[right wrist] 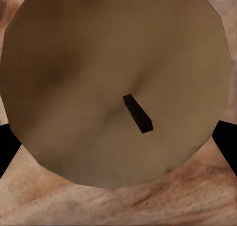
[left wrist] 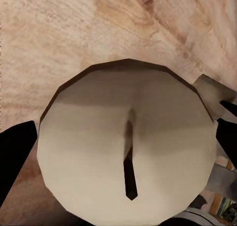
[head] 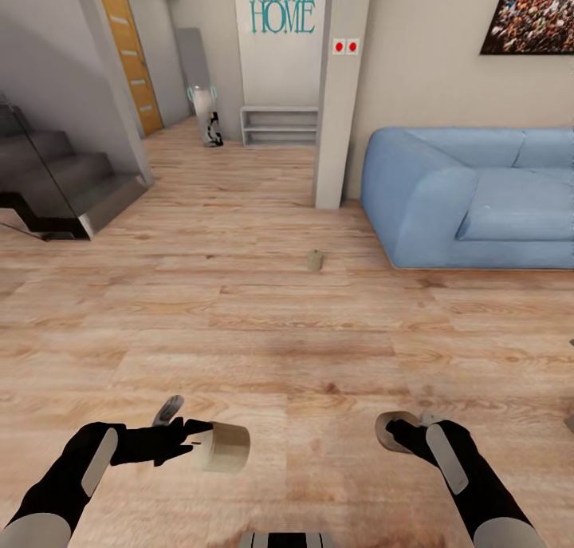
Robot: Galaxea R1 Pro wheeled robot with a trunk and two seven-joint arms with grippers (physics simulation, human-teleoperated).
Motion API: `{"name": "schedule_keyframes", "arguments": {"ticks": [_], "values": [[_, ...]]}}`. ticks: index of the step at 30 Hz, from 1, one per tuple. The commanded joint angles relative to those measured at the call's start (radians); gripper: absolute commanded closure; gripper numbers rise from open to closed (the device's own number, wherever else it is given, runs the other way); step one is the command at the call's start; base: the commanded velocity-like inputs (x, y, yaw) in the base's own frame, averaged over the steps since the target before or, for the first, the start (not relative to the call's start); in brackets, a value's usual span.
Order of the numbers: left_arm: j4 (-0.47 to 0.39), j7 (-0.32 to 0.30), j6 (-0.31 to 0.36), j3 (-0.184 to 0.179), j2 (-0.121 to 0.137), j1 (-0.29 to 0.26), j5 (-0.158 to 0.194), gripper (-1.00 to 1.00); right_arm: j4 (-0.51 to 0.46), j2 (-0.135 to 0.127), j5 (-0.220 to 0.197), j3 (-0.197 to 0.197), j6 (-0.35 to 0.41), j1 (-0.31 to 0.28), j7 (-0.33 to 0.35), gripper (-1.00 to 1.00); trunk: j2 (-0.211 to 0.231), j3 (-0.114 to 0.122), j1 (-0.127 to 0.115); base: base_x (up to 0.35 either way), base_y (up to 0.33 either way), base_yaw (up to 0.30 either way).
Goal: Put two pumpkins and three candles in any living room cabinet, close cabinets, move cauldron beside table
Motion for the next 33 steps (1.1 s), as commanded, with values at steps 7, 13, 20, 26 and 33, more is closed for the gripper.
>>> {"name": "schedule_keyframes", "arguments": {"ticks": [7,13,20,26,33], "values": [[0.0,0.118,-0.005,0.001,-0.001,0.0,-0.001,1.0,0.0,0.001,0.001,0.0,0.0,0.0,-0.001,1.0,0.002,0.027,-0.003,0.0,0.0,0.0],[-0.001,0.282,-0.007,0.002,-0.007,0.0,0.001,1.0,0.0,0.001,0.001,-0.001,0.003,-0.001,-0.002,1.0,0.003,0.05,-0.006,0.0,0.0,0.123],[-0.001,0.332,-0.03,0.003,-0.008,0.0,0.003,1.0,0.0,0.002,0.001,0.003,0.004,-0.001,-0.003,1.0,0.005,0.075,-0.009,0.0,0.0,0.266],[-0.002,0.336,-0.033,0.002,-0.01,0.0,0.003,1.0,0.0,0.002,0.002,0.007,0.004,-0.001,-0.004,1.0,0.006,0.094,-0.012,0.0,0.0,0.269],[-0.002,0.336,-0.033,0.001,-0.01,0.0,0.004,1.0,0.0,0.004,0.001,0.008,0.004,-0.001,-0.004,1.0,0.008,0.114,-0.015,0.0,0.0,0.24]]}}
